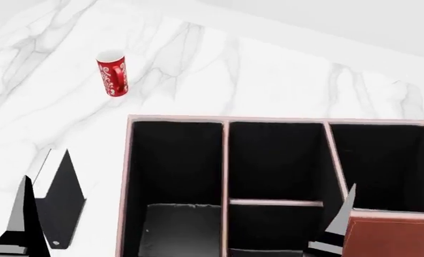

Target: Pick up the book and place it in the left compartment of the caddy.

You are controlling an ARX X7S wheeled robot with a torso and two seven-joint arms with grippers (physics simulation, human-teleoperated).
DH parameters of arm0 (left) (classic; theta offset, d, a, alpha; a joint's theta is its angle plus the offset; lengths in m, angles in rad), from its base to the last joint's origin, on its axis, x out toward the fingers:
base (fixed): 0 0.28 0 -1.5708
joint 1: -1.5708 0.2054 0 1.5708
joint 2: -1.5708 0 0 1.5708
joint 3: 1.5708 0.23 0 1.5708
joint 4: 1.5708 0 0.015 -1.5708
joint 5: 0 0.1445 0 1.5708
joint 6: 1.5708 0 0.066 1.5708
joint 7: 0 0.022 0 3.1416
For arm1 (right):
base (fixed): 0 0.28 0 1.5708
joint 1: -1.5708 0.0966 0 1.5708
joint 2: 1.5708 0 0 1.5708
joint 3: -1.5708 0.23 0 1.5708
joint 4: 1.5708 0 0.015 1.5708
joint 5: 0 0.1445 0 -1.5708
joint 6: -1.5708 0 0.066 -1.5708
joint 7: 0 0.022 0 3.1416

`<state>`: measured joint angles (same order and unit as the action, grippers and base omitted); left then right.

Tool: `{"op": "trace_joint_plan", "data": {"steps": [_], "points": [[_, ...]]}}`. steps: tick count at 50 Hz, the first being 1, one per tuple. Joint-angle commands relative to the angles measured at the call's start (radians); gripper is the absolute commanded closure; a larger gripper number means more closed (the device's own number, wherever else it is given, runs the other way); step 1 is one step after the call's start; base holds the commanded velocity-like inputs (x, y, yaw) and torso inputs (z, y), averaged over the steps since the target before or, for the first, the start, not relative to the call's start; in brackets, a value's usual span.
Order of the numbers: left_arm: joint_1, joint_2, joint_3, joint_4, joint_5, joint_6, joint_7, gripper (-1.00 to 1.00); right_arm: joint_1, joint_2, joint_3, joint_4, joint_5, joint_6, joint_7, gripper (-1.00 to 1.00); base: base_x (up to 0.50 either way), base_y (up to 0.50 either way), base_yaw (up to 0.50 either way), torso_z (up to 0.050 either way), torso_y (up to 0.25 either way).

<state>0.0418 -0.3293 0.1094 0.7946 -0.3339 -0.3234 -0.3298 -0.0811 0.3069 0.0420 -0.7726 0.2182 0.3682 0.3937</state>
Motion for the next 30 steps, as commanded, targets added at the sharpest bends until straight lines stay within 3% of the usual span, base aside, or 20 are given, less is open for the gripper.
{"op": "trace_joint_plan", "data": {"steps": [1, 6, 13, 30], "points": [[0.000, -0.006, 0.000, -0.005, -0.003, 0.006, -0.005, -1.00, 0.009, 0.004, -0.010, 0.007, 0.005, 0.022, 0.006, -1.00, -0.09, -0.05, 0.00, 0.000, 0.000], [0.000, -0.008, 0.001, -0.011, -0.005, 0.010, -0.006, -1.00, 0.011, 0.006, -0.016, 0.009, 0.004, 0.023, 0.007, -1.00, -0.41, -0.22, 0.00, 0.000, 0.000], [-0.003, -0.007, -0.008, -0.014, -0.026, 0.001, -0.013, -1.00, 0.013, 0.009, -0.020, 0.006, 0.004, 0.022, 0.008, -1.00, 0.00, 0.00, 0.00, 0.000, 0.000], [-0.008, -0.018, 0.002, -0.015, -0.031, -0.016, -0.023, -1.00, 0.007, 0.014, -0.020, 0.009, 0.009, -0.002, 0.008, -1.00, 0.00, 0.00, 0.00, 0.047, 0.010]]}}
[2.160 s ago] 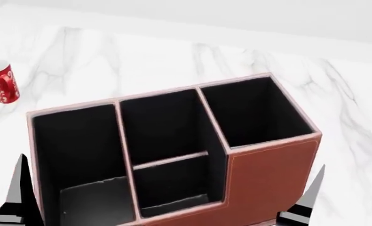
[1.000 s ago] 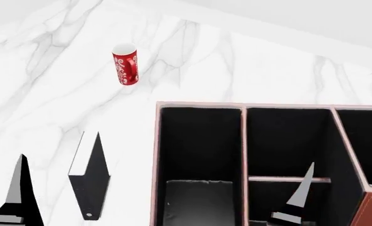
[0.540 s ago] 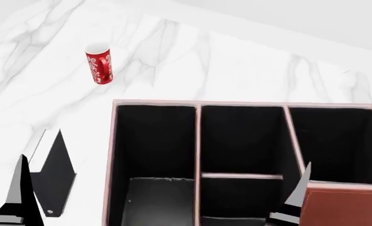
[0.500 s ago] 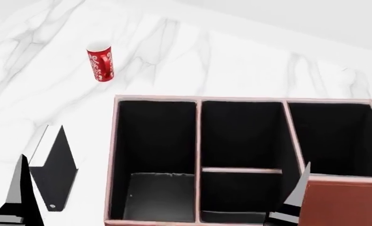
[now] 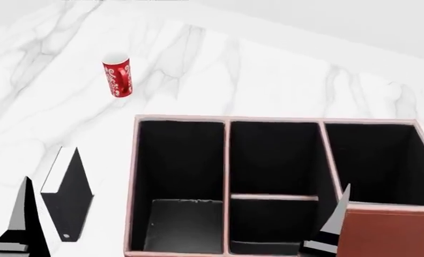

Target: Pick up the book and place it in the left compartment of the caddy.

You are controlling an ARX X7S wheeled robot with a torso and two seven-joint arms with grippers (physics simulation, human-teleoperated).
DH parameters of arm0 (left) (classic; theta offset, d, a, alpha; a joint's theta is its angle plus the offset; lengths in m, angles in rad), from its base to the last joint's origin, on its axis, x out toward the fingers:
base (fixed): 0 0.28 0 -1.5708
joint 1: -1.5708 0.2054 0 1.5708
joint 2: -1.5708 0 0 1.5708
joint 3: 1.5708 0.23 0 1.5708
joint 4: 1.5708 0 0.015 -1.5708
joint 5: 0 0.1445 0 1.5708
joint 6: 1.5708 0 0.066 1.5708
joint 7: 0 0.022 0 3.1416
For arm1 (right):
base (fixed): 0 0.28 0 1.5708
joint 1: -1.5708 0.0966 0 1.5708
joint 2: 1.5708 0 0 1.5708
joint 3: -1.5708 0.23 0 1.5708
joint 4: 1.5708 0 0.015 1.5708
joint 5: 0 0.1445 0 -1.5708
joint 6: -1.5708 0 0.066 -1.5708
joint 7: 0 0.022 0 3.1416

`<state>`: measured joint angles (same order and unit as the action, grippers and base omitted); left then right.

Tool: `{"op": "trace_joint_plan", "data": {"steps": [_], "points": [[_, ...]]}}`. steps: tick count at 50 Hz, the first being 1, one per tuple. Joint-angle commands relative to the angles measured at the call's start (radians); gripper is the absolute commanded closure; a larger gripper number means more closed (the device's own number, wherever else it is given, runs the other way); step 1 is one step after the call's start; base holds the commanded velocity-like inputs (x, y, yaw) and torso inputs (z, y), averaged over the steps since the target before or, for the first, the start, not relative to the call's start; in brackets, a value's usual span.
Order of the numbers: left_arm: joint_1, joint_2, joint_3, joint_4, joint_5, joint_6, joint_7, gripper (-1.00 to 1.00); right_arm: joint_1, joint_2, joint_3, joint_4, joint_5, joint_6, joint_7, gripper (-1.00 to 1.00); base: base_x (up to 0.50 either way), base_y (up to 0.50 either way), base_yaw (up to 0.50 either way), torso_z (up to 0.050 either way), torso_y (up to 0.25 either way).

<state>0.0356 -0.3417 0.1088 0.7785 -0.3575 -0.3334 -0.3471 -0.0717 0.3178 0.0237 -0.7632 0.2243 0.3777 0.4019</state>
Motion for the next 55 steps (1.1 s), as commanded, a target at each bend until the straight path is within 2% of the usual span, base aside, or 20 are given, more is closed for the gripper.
{"op": "trace_joint_plan", "data": {"steps": [1, 5, 33, 55], "points": [[-0.001, -0.006, 0.002, 0.002, -0.007, -0.004, -0.005, -1.00, -0.005, 0.003, -0.001, 0.003, 0.003, -0.023, -0.002, -1.00, 0.12, 0.07, 0.00, 0.048, 0.010], [-0.001, -0.007, 0.005, -0.001, -0.007, 0.000, -0.005, -1.00, -0.005, 0.005, -0.005, 0.006, -0.002, -0.027, 0.000, -1.00, 0.34, 0.20, 0.00, 0.048, 0.011], [-0.001, -0.022, 0.019, 0.000, 0.004, -0.001, -0.017, -1.00, -0.003, 0.014, -0.008, -0.003, 0.007, -0.016, 0.013, -1.00, 0.00, 0.00, 0.00, 0.048, 0.008], [-0.001, -0.035, 0.029, 0.008, 0.004, -0.006, -0.022, -1.00, -0.005, 0.022, -0.009, -0.012, 0.013, -0.013, 0.023, -1.00, 0.00, 0.00, 0.00, 0.048, -0.101]]}}
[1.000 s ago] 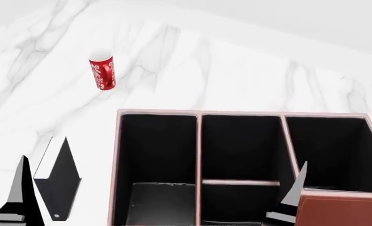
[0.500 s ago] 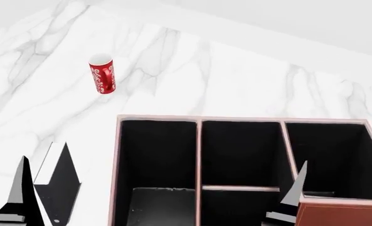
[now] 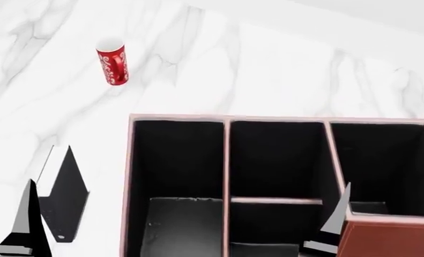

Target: Pick up the book and place it in the left compartment of the caddy.

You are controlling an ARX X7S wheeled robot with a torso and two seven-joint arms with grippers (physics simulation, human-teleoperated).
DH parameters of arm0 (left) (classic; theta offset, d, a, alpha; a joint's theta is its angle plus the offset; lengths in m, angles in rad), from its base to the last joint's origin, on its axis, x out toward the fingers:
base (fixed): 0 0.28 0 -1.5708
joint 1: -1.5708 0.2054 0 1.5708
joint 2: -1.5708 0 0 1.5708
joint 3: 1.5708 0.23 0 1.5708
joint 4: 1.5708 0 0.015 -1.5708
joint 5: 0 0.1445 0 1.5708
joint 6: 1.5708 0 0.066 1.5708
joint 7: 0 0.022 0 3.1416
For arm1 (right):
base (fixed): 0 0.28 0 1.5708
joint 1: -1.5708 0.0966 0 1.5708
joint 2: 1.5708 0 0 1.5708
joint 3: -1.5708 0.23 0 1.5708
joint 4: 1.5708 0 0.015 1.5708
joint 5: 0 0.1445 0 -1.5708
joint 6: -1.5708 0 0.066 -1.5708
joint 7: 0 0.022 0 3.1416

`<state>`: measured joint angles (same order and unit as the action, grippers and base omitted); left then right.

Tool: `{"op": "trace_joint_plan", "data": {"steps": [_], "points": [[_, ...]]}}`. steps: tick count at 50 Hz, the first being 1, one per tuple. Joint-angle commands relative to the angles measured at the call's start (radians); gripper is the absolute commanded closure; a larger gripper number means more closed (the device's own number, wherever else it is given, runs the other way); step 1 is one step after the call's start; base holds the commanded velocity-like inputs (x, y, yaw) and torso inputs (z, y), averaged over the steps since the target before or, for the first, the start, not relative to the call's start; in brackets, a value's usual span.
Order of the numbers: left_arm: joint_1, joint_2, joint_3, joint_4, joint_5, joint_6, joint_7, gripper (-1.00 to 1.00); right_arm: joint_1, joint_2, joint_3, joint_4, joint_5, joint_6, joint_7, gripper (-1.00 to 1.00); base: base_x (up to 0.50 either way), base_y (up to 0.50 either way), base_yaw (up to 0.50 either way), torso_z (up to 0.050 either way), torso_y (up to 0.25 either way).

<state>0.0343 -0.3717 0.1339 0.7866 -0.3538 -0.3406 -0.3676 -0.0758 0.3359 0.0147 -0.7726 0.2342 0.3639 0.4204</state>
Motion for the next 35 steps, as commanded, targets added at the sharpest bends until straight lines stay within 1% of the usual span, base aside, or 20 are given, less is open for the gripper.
{"op": "trace_joint_plan", "data": {"steps": [1, 18, 21, 27, 32, 35], "points": [[-0.001, -0.006, 0.004, 0.001, 0.000, 0.000, -0.002, -1.00, 0.000, 0.004, 0.000, -0.001, 0.003, 0.000, 0.004, -1.00, 0.00, 0.00, 0.00, 0.048, -0.105], [-0.001, -0.011, 0.011, -0.008, -0.001, 0.009, -0.002, -1.00, 0.000, 0.010, -0.005, 0.000, 0.004, -0.003, 0.009, -1.00, 0.00, 0.00, 0.00, 0.048, -0.104], [-0.004, -0.008, 0.013, -0.011, -0.021, 0.008, 0.005, -1.00, 0.000, 0.011, -0.005, 0.003, 0.004, -0.005, 0.010, -1.00, 0.00, 0.00, 0.00, 0.048, -0.104], [-0.030, -0.028, 0.011, -0.005, -0.042, -0.067, -0.008, -1.00, -0.002, 0.015, -0.001, -0.008, 0.008, 0.001, 0.014, -1.00, 0.00, 0.00, 0.00, 0.000, 0.000], [-0.052, -0.038, 0.000, -0.023, -0.059, -0.082, -0.003, -1.00, 0.001, 0.016, -0.008, -0.009, 0.006, 0.003, 0.016, -1.00, 0.00, 0.00, 0.00, 0.000, 0.000], [-0.100, -0.045, 0.012, -0.064, -0.059, -0.099, 0.015, -1.00, 0.000, 0.018, -0.007, -0.013, 0.007, 0.005, 0.017, -1.00, 0.00, 0.00, 0.00, 0.000, 0.000]]}}
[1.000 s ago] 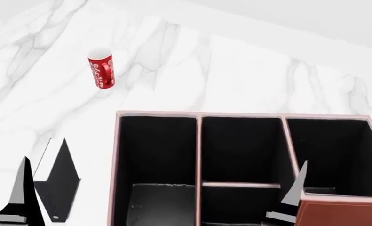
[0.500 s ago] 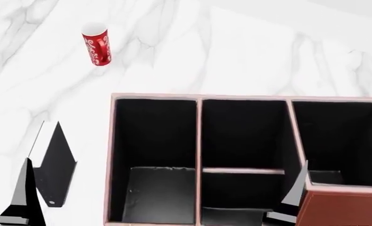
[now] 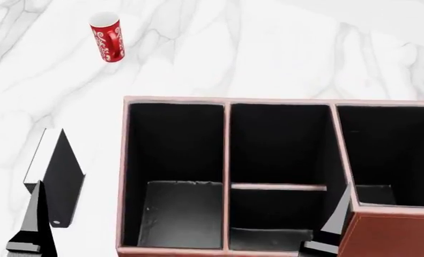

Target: Pick up the book and place it in the left compartment of the caddy.

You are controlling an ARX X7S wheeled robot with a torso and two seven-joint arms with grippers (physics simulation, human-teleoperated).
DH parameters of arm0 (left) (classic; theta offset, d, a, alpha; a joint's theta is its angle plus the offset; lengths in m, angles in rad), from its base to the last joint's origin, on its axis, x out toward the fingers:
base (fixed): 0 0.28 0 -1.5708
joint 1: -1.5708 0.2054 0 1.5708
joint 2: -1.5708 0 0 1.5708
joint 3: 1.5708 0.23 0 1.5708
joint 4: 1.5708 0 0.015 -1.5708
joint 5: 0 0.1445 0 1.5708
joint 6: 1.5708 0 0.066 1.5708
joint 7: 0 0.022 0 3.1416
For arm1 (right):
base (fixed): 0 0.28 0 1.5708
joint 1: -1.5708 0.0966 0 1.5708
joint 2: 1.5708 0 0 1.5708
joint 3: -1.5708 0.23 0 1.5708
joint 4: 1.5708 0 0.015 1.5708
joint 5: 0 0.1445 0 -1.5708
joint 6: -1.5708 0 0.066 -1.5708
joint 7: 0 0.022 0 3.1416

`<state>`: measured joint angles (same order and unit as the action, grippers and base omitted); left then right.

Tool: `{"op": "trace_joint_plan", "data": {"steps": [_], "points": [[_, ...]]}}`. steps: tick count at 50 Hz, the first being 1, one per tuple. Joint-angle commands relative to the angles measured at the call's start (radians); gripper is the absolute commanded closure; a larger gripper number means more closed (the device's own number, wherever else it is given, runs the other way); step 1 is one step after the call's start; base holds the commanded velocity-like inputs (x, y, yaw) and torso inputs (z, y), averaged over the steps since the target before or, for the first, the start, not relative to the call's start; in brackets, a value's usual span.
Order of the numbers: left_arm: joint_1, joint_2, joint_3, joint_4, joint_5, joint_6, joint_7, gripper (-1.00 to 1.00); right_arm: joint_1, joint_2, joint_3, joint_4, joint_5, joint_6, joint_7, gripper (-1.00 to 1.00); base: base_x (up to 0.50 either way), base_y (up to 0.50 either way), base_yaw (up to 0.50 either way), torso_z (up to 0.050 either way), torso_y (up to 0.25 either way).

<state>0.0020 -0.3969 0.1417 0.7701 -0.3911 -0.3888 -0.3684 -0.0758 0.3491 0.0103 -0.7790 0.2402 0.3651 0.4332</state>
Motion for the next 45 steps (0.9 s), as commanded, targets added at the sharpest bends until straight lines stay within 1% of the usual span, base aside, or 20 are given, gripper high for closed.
{"op": "trace_joint_plan", "data": {"steps": [1, 9, 17, 23, 25, 28, 38, 40, 45], "points": [[-0.079, -0.020, 0.003, -0.059, -0.025, -0.048, 0.022, -1.00, 0.000, 0.005, -0.002, -0.007, 0.001, 0.003, 0.005, -1.00, 0.00, 0.00, 0.00, 0.000, 0.000], [-0.180, -0.022, 0.028, -0.187, -0.007, -0.033, 0.071, -1.00, -0.001, 0.010, 0.000, -0.022, 0.005, 0.011, 0.010, -1.00, 0.00, 0.00, 0.00, 0.000, 0.000], [-0.263, -0.017, 0.045, -0.250, 0.003, -0.053, 0.082, -1.00, 0.000, 0.013, 0.005, -0.028, 0.010, 0.016, 0.015, -1.00, 0.00, 0.00, 0.00, 0.000, 0.000], [-0.319, -0.005, 0.062, -0.339, 0.016, -0.037, 0.105, -1.00, 0.001, 0.015, 0.002, -0.024, 0.011, 0.013, 0.015, -1.00, 0.00, 0.00, 0.00, 0.000, 0.000], [-0.346, 0.004, 0.084, -0.406, 0.037, -0.022, 0.119, -1.00, 0.000, 0.014, 0.001, -0.022, 0.012, 0.011, 0.014, -1.00, 0.00, 0.00, 0.00, 0.000, 0.000], [-0.367, 0.018, 0.095, -0.481, 0.049, 0.009, 0.135, -1.00, 0.000, 0.016, 0.003, -0.027, 0.015, 0.013, 0.016, -1.00, 0.00, 0.00, 0.00, 0.000, 0.000], [-0.407, 0.033, 0.133, -0.609, 0.090, 0.036, 0.152, -1.00, -0.001, 0.018, 0.003, -0.024, 0.018, 0.009, 0.019, -1.00, 0.00, 0.00, 0.00, 0.000, 0.000], [-0.421, 0.033, 0.160, -0.653, 0.127, 0.040, 0.148, -1.00, -0.003, 0.018, 0.003, -0.021, 0.017, 0.007, 0.019, -1.00, 0.00, 0.00, 0.00, 0.000, 0.000], [-0.438, 0.046, 0.164, -0.724, 0.129, 0.061, 0.158, -1.00, -0.002, 0.020, 0.006, -0.024, 0.022, 0.010, 0.021, -1.00, 0.00, 0.00, 0.00, 0.000, 0.000]]}}
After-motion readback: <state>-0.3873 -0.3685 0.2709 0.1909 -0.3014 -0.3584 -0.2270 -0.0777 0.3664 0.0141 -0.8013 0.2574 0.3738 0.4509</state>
